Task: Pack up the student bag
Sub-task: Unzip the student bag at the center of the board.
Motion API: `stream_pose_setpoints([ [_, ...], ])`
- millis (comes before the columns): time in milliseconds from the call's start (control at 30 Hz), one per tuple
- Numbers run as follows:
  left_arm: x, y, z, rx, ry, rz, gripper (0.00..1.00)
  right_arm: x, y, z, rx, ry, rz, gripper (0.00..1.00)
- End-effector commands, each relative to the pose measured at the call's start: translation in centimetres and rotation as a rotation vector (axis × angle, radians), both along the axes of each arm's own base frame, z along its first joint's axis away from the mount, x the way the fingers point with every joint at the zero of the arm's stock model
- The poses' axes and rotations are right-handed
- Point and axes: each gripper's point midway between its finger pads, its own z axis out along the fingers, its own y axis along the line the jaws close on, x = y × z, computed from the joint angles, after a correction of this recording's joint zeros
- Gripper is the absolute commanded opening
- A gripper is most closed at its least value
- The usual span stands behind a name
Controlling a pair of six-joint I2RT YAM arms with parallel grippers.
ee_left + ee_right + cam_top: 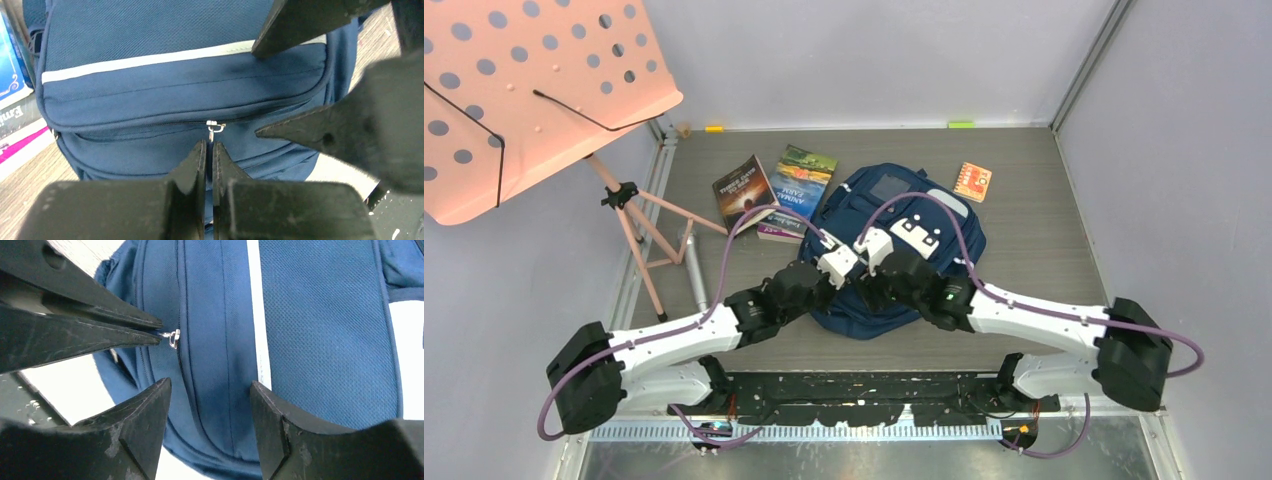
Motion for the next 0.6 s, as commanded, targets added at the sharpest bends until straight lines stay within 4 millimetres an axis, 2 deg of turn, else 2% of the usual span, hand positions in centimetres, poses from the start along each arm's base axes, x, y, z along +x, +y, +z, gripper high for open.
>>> stream_pose_setpoints([
  [0,1.6,0.2,3.0,-0.096,0.005,0.056,0.00,2.7,2.0,1.7,-0.041,-0.152,-0.011,0.64],
  [67,2.2,0.6,3.1,-0.105,0.018,0.075,0.00,3.2,1.8,0.9,-0.078,-0.162,-0.033,0.62],
  [133,2.8,1.3,2.9,-0.099,0.030,0.104,0.00,3.7,1.7,1.0,-0.094,-0.174,-0.063,0.54],
  [167,3.3,1.7,2.9,-0.096,0.032,0.128,0.00,3.8,1.4,0.9,-0.106,-0.173,-0.084,0.41],
  [200,3.8,2.2,2.6,-0.083,0.038,0.155,0.00,3.9,1.3,1.0,-0.109,-0.174,-0.094,0.34],
  [233,4.2,2.9,2.3,-0.066,0.045,0.185,0.00,3.9,0.9,0.9,-0.123,-0.171,-0.110,0.20],
  [300,5.3,4.2,1.9,-0.052,0.046,0.249,0.00,3.6,0.4,0.8,-0.134,-0.164,-0.122,0.04],
  [367,6.3,5.1,1.9,-0.059,0.049,0.298,0.00,3.1,-0.3,0.6,-0.137,-0.151,-0.128,0.01],
  [567,9.5,7.4,3.2,-0.097,0.041,0.403,0.00,1.1,-2.5,1.5,-0.084,-0.102,-0.157,0.01],
])
